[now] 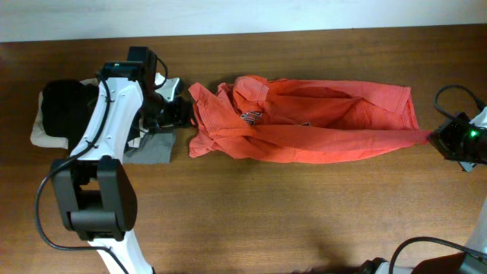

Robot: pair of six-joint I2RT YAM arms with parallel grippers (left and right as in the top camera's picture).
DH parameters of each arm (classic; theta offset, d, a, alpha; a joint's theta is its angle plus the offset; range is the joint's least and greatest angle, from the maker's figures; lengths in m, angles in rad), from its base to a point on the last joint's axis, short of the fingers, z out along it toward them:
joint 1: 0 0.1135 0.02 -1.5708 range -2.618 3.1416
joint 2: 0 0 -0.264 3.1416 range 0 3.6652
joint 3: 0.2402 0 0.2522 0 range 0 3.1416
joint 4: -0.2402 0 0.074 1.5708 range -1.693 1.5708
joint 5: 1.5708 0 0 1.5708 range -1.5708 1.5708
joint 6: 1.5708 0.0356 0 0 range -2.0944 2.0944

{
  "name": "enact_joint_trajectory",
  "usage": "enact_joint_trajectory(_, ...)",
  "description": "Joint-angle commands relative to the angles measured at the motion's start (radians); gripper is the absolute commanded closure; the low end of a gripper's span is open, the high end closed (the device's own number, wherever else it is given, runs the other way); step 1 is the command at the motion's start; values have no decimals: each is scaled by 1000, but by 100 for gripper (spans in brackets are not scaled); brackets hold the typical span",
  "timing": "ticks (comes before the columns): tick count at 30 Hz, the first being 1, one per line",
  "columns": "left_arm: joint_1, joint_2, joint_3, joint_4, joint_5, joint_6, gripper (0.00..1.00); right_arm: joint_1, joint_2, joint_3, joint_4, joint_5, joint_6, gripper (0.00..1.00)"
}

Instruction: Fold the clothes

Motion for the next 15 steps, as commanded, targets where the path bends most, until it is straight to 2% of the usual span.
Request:
enact_joint_trajectory(1,-36,-19,-23,44,131,-59,28,5,3,12,7,18,1,96)
enact_joint_trajectory(6,-96,-8,-61,164,127,-179,31,5,3,12,7,18,1,96)
enact_joint_trajectory(12,-144,51,-70,192,127,-239,40,5,3,12,6,18,1,96)
enact_joint_trajectory(15,-146,72,-71,199,117,-283,41,5,3,12,6,18,1,96)
